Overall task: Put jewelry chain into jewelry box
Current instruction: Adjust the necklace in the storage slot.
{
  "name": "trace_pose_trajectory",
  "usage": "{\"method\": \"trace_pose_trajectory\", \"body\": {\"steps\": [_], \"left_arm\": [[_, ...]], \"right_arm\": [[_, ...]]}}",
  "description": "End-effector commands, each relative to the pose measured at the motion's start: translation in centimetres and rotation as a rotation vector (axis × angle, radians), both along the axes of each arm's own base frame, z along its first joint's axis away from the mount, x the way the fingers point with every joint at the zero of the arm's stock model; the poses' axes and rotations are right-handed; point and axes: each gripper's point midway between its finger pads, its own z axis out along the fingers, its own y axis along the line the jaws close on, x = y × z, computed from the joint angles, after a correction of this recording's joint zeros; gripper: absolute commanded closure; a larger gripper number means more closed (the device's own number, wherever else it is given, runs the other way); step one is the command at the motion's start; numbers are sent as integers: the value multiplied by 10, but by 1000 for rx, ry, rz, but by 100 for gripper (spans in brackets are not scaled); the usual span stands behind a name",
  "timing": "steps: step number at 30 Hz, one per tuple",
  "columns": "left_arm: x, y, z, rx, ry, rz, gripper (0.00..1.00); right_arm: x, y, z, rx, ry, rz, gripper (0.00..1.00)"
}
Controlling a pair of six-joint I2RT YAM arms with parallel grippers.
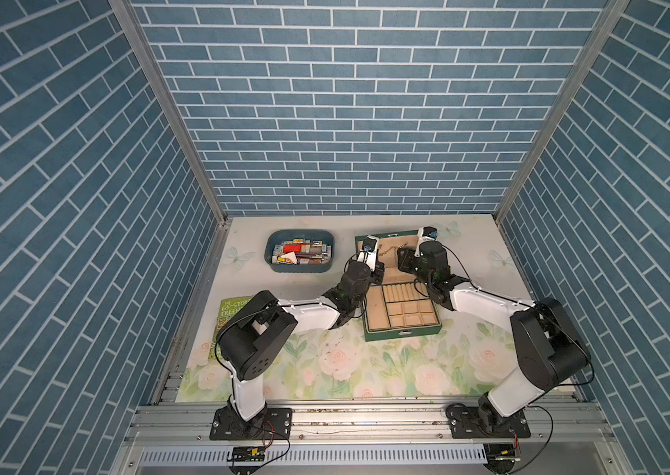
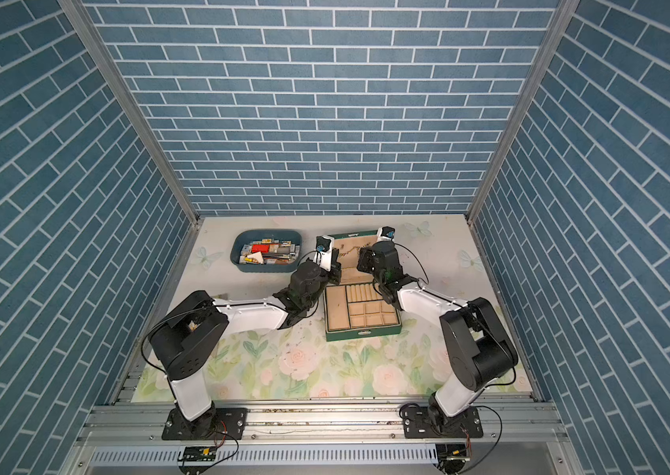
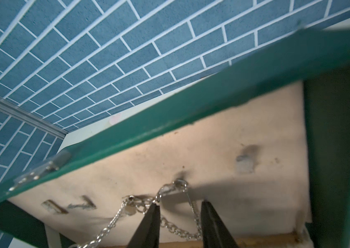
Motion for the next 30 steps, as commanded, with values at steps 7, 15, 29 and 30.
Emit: {"method": "trace_pose_trajectory", "body": {"steps": [7,15,29,30], "left_arm": [[-3,-1,12,-13,-15,-8,100],[-3,-1,12,-13,-16,-8,100],[-3,-1,13,-15,-17,-8,100],[-3,-1,13,-14,-17,-8,100]], "right_arm": [[6,-2,-9,-5,20,-18,74],[8,-6,-16,-18,33,-28,77],[5,-6,4,-5,-30,-6,100],[4,-6,7,-2,-42,-4,100]]}}
